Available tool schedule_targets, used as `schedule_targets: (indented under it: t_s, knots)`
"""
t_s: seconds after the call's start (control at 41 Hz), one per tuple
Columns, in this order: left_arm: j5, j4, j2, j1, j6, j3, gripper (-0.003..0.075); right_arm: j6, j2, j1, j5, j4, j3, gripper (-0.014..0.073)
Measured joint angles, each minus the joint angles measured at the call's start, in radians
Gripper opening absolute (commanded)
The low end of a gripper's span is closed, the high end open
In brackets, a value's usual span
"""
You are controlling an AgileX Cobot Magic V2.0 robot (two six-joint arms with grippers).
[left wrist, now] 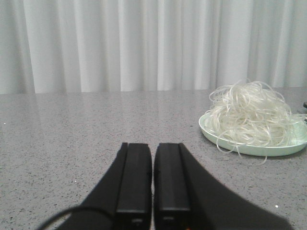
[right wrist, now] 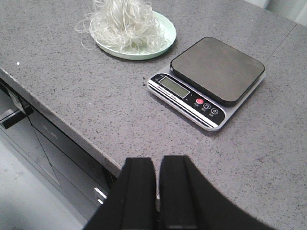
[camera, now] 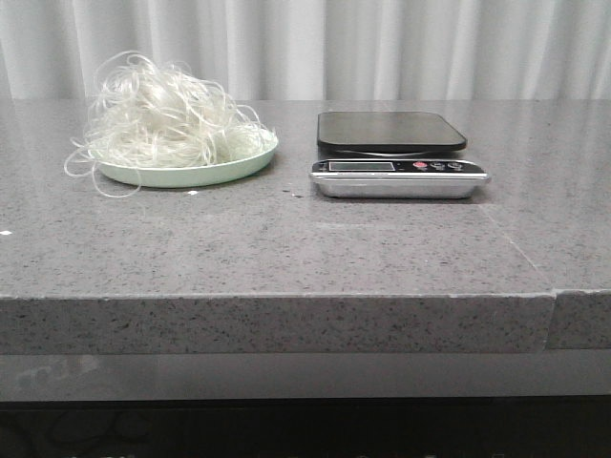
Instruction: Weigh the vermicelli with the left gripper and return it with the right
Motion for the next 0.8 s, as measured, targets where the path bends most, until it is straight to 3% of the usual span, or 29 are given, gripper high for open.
schedule_targets:
  t_s: [0.804]
  knots:
    - [-0.002,0.0,0.0,0.0,0.0,0.0,0.0141,0.0,-0.012,-0.005,-0.002,0.0,0.013,0.0198]
